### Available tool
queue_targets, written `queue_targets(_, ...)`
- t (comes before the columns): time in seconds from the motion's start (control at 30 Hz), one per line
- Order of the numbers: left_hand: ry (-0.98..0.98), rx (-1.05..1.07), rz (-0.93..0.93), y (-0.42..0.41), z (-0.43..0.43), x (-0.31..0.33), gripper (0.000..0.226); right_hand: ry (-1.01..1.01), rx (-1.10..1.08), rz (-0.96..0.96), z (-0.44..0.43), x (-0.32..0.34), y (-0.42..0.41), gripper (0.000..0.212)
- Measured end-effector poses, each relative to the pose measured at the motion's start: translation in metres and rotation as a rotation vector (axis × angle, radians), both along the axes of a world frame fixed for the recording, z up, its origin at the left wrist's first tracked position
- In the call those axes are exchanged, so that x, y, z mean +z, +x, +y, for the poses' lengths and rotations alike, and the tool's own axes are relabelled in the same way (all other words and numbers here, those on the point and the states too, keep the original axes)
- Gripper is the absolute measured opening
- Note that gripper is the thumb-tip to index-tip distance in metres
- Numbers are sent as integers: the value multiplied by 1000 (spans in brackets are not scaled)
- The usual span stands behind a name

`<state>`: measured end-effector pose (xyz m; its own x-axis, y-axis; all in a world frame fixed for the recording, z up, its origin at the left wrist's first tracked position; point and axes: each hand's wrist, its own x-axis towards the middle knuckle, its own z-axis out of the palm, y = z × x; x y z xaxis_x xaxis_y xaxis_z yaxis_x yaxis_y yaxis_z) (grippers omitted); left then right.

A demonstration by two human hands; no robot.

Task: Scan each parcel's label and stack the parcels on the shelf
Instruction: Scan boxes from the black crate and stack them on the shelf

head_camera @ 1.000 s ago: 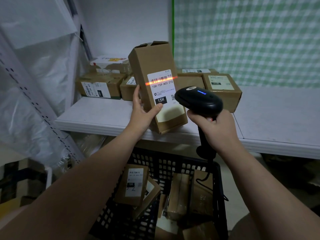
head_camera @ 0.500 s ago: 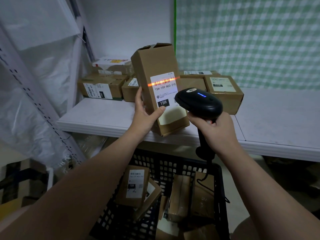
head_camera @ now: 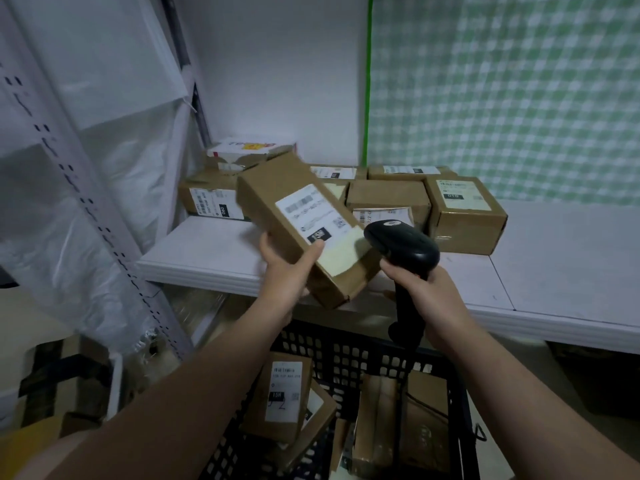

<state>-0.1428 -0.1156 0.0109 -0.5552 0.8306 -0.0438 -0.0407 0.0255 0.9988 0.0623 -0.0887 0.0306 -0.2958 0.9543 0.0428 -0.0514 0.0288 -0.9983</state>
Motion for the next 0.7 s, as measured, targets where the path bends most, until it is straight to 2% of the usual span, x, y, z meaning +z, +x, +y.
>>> queue_targets(0.1,-18,97,-162,-22,-11,-2,102,-9,66,-25,-5,-2,-15,19)
queue_targets(0.23,-59,166,-161,-47,-8,13,108,-103,182,36,-3,9,-49,18)
queue_targets(0.3,-50,174,-173,-57,1,26,110,-69,213,13,5,21,-68,19)
queue_targets(0.5,-14,185,-210,-93,43,67,120,-5,113,4,48,57,-106,21)
queue_targets(0.6,10,147,-197,-99,67,78,119,-60,113,72,74,68,-112,27)
queue_targets(0.7,20,92,-234,-91,94,86,132,-104,118,203,95,77,-119,24)
